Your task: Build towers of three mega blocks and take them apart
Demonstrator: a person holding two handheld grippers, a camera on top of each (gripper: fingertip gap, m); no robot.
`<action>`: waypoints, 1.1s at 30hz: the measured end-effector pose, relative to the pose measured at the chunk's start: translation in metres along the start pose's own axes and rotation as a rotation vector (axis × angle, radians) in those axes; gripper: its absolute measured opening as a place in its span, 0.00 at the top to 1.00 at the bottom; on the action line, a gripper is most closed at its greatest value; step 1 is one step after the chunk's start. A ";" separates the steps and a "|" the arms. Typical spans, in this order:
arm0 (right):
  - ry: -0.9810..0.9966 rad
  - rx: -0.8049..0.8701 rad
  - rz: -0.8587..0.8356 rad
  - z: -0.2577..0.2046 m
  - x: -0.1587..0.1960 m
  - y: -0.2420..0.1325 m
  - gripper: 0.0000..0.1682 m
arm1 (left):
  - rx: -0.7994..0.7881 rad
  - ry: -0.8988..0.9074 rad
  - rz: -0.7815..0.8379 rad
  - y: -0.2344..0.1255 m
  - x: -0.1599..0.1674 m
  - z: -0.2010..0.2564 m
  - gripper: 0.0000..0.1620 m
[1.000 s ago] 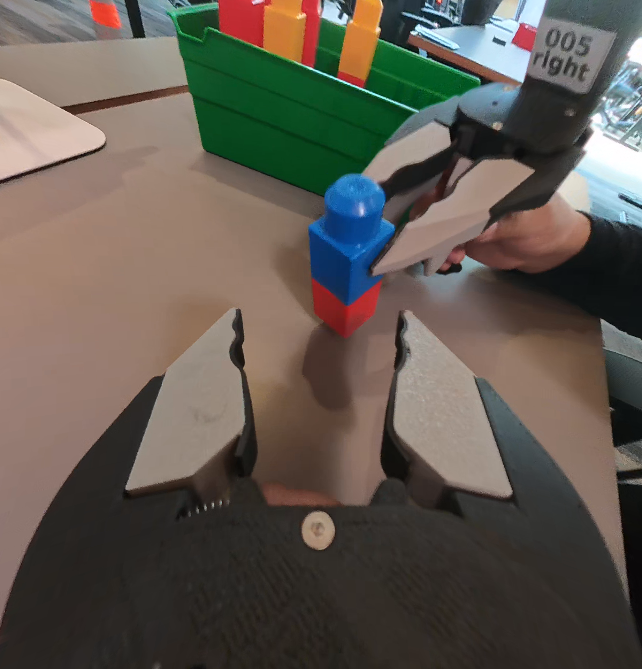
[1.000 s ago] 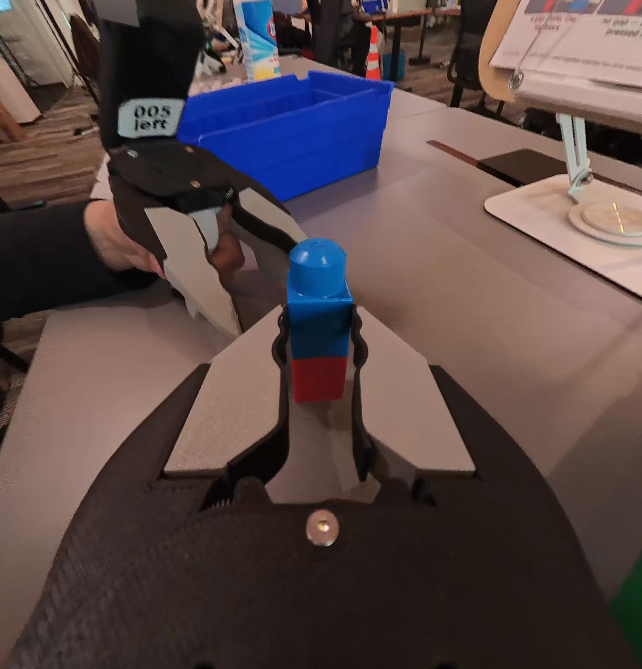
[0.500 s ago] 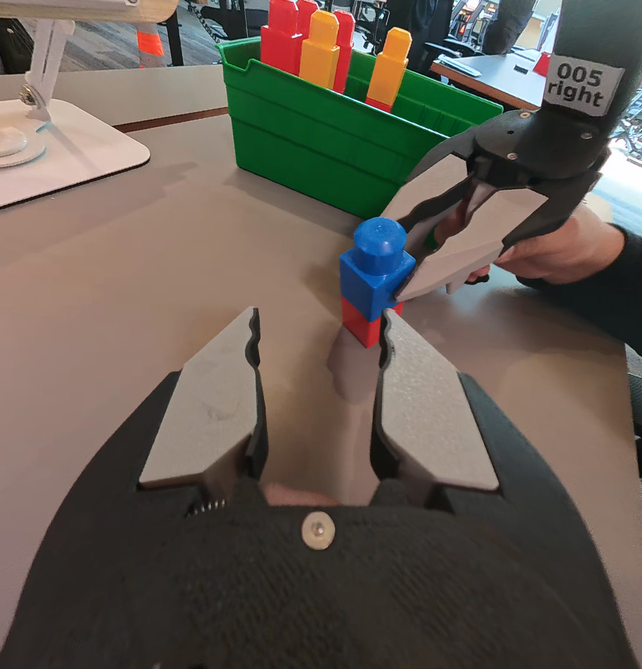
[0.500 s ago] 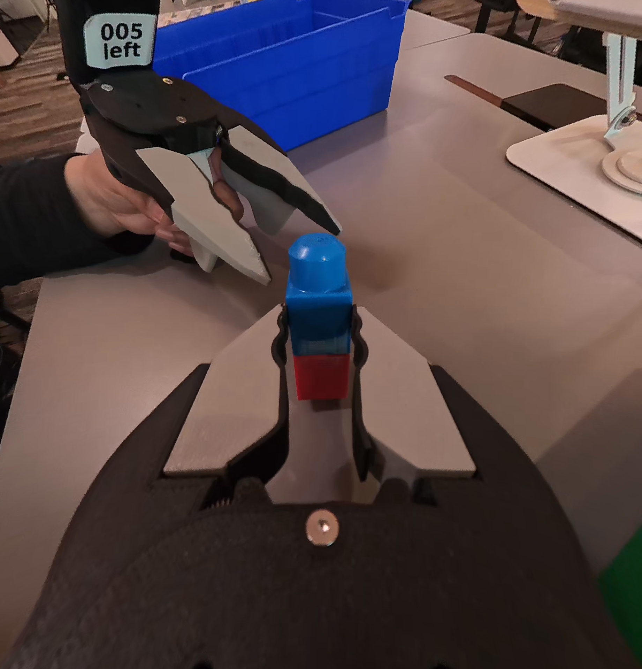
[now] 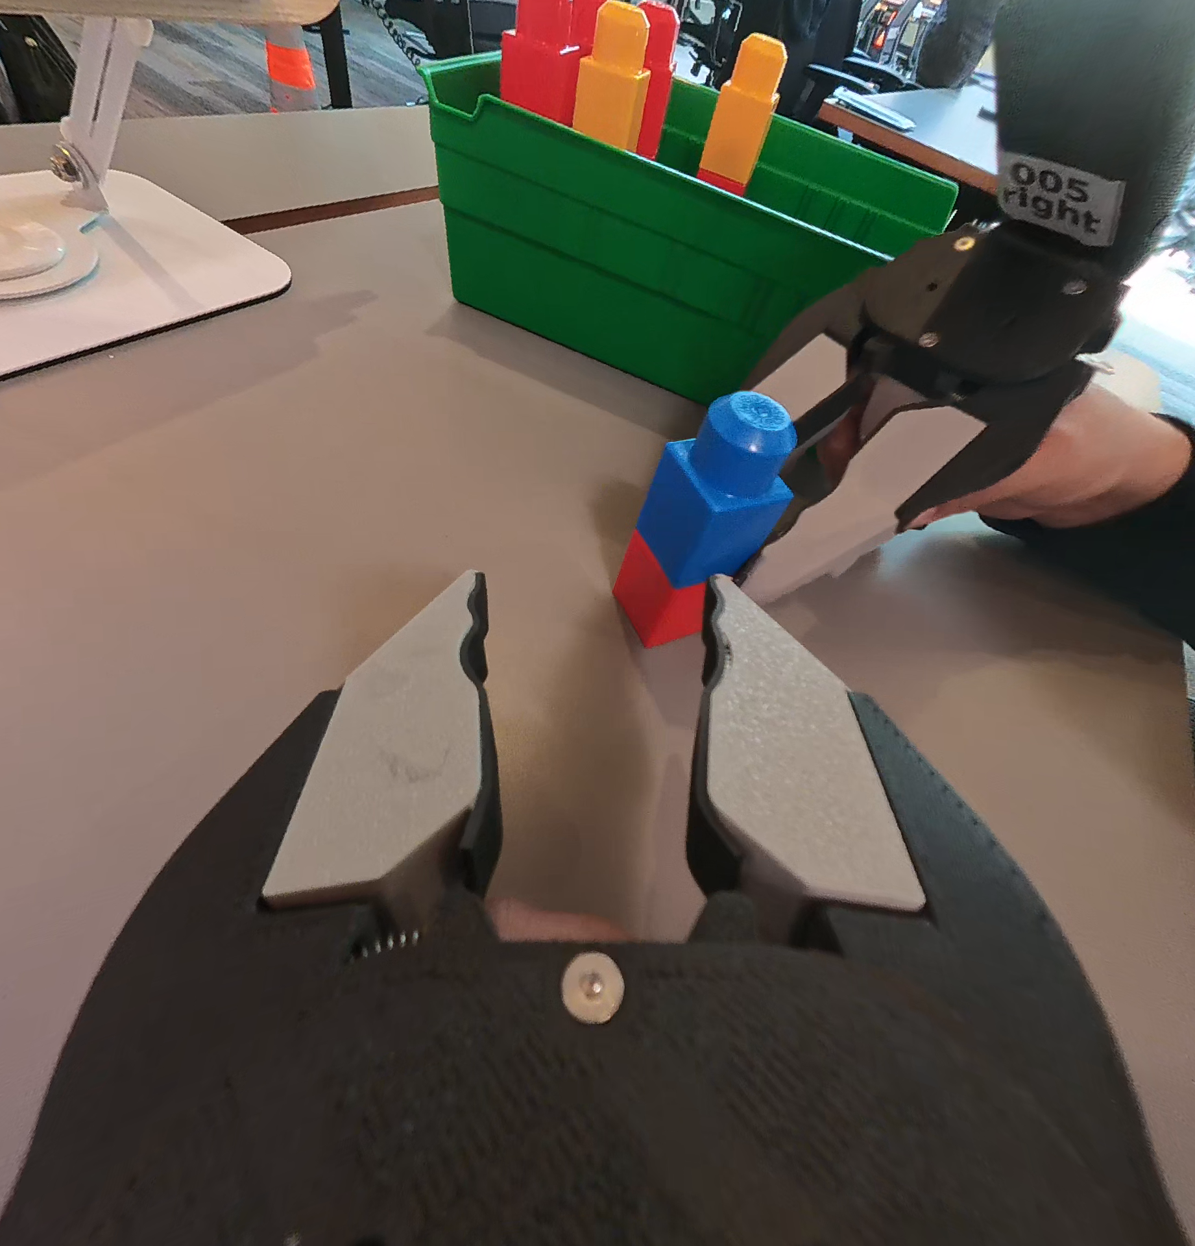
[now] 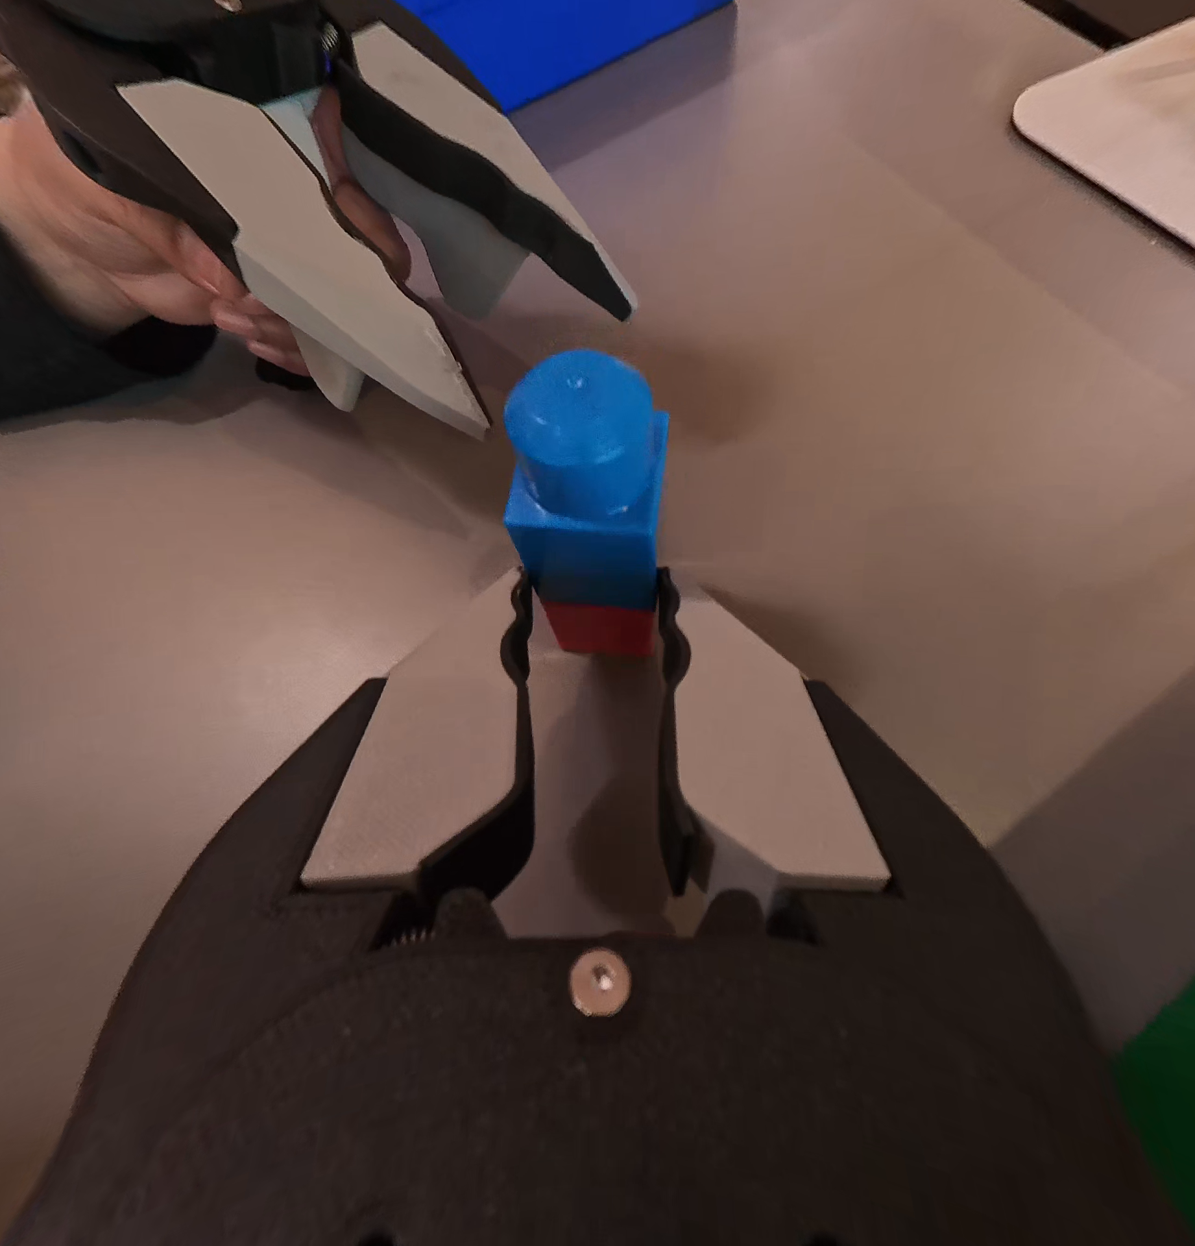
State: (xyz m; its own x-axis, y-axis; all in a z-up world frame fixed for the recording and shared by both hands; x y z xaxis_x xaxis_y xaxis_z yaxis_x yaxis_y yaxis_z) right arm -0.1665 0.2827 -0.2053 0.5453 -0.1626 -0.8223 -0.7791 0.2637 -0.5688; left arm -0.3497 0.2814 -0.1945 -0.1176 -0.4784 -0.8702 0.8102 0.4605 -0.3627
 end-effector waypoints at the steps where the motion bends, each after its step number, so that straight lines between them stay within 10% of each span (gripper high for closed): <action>1: 0.006 0.000 -0.014 0.000 0.002 0.002 0.80 | -0.002 0.001 -0.001 0.000 0.000 0.000 0.61; 10: 0.008 0.040 -0.088 0.000 0.005 0.009 0.74 | -0.054 0.025 0.018 -0.002 -0.002 -0.003 0.61; 22: -0.203 0.251 0.388 -0.013 -0.041 -0.040 0.48 | -0.161 0.030 0.066 -0.008 -0.007 -0.014 0.58; 33: -0.350 0.523 0.507 -0.023 -0.044 -0.058 0.54 | -0.223 0.046 0.222 -0.053 -0.022 0.000 0.53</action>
State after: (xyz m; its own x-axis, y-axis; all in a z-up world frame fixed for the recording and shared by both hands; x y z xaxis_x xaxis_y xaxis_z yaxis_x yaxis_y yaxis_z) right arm -0.1529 0.2525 -0.1363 0.2972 0.3803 -0.8758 -0.7594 0.6501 0.0245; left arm -0.3904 0.2675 -0.1557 0.0177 -0.3157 -0.9487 0.6738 0.7048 -0.2220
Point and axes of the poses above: each gripper's, where its closed fingertips meet, y out along the fingers, x out of its underside, z = x × y across the jaws, the point moved 9 cm from there along -y, back along the fingers, and after that the axes turned 8 degrees about -y, right-handed, at the moved point
